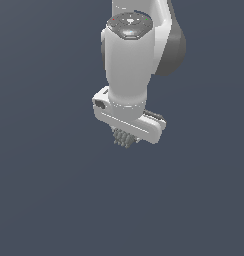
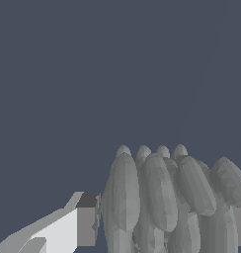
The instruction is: Pick up the object and move it to a goal position.
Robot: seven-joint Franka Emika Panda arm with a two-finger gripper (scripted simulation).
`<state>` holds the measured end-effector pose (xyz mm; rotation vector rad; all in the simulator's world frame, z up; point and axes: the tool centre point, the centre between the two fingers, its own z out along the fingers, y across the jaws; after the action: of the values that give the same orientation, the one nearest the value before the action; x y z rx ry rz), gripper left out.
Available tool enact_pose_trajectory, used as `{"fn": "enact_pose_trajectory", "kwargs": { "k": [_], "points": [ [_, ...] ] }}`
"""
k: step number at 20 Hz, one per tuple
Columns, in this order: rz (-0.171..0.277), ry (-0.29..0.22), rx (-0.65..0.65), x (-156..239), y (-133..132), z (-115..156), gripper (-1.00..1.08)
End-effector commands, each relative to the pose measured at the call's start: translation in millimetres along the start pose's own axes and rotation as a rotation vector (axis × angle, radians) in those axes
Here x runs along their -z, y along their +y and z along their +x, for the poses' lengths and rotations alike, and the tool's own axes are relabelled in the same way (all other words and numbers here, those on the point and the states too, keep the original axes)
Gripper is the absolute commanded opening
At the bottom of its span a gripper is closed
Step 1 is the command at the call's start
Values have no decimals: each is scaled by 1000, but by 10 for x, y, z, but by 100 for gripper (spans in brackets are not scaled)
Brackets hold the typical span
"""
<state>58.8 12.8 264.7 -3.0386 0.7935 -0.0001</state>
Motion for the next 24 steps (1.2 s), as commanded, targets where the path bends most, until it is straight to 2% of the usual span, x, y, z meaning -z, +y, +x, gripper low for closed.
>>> {"fn": "enact_pose_trajectory", "kwargs": {
  "k": [1,15,24],
  "points": [
    [0,-1,0,278,122,16,-100],
    [-1,0,1,1716,724,157,-100],
    [-1,0,1,2242,933,232,-100]
  ]
}}
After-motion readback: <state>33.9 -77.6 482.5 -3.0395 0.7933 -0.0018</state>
